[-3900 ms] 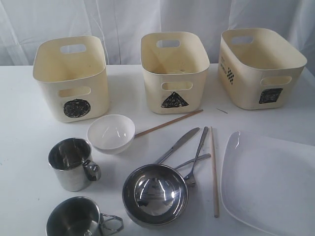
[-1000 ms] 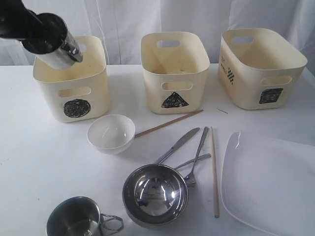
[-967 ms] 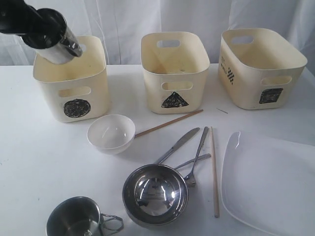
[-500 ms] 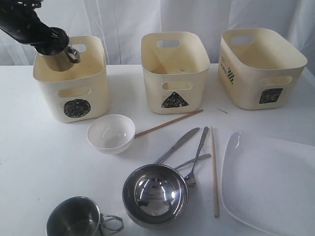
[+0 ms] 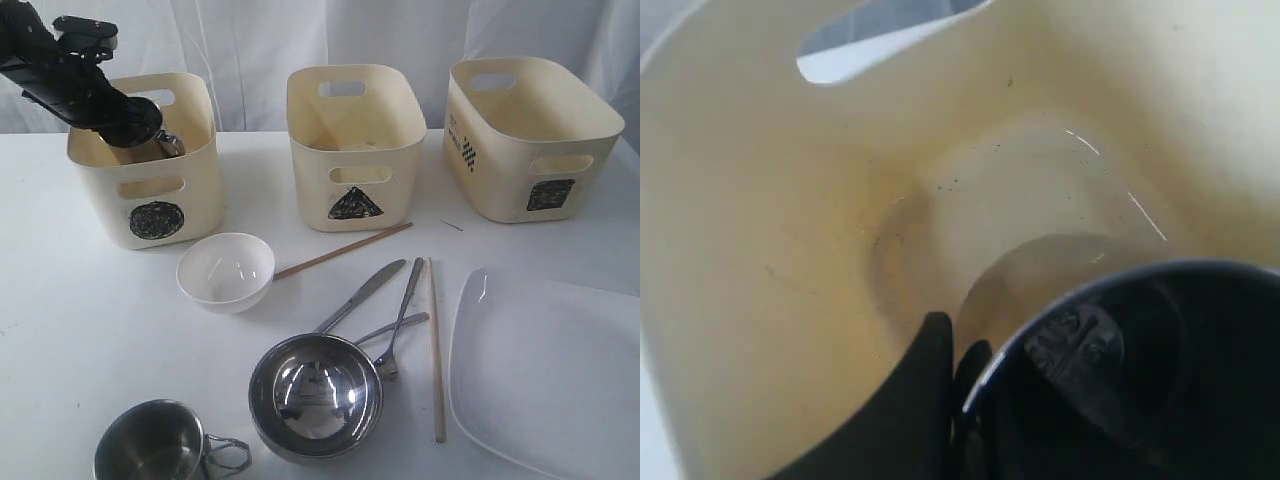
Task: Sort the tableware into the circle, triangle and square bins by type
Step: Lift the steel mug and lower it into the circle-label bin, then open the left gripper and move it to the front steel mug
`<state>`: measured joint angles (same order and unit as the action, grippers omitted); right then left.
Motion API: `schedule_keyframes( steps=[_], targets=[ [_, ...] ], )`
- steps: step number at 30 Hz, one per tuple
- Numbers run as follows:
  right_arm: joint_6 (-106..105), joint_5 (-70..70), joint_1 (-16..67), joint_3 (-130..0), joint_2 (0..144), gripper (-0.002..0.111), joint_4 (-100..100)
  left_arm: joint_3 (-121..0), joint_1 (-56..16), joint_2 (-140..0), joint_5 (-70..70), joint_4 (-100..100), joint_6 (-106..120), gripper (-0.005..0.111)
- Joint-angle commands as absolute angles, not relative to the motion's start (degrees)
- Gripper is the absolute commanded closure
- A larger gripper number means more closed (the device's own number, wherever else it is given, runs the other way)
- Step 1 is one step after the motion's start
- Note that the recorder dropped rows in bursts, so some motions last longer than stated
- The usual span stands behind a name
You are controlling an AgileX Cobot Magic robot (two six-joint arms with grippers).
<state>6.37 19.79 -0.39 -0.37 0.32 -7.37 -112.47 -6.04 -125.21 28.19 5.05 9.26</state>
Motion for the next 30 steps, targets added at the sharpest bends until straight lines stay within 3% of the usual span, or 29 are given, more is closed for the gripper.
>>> schedule_keyframes(
  steps=[1,4,12,20,30],
  targets=[
    [6.69,19.65,-0.57,0.0,0.0,0.108,-7.29,-112.76,-6.0,-125.45,29.37,6.09,9.38,0.107],
    [6.69,19.65,-0.57,0.0,0.0,0.108,-7.29,-112.76,-6.0,-125.69,30.79,6.38,10.18,0.104],
    [6.69,19.65,-0.57,0.0,0.0,0.108,-7.29,-112.76,-6.0,-125.22,34.51,7.29,10.52,0.078],
    [6.69,19.65,-0.57,0.0,0.0,0.108,-7.29,-112.76,-6.0,-119.77,39.87,10.77,10.98,0.077],
    [6.69,19.65,-0.57,0.0,0.0,0.108,-7.29,-111.6,-6.0,-109.24,57.18,13.26,15.26,0.077]
  ],
)
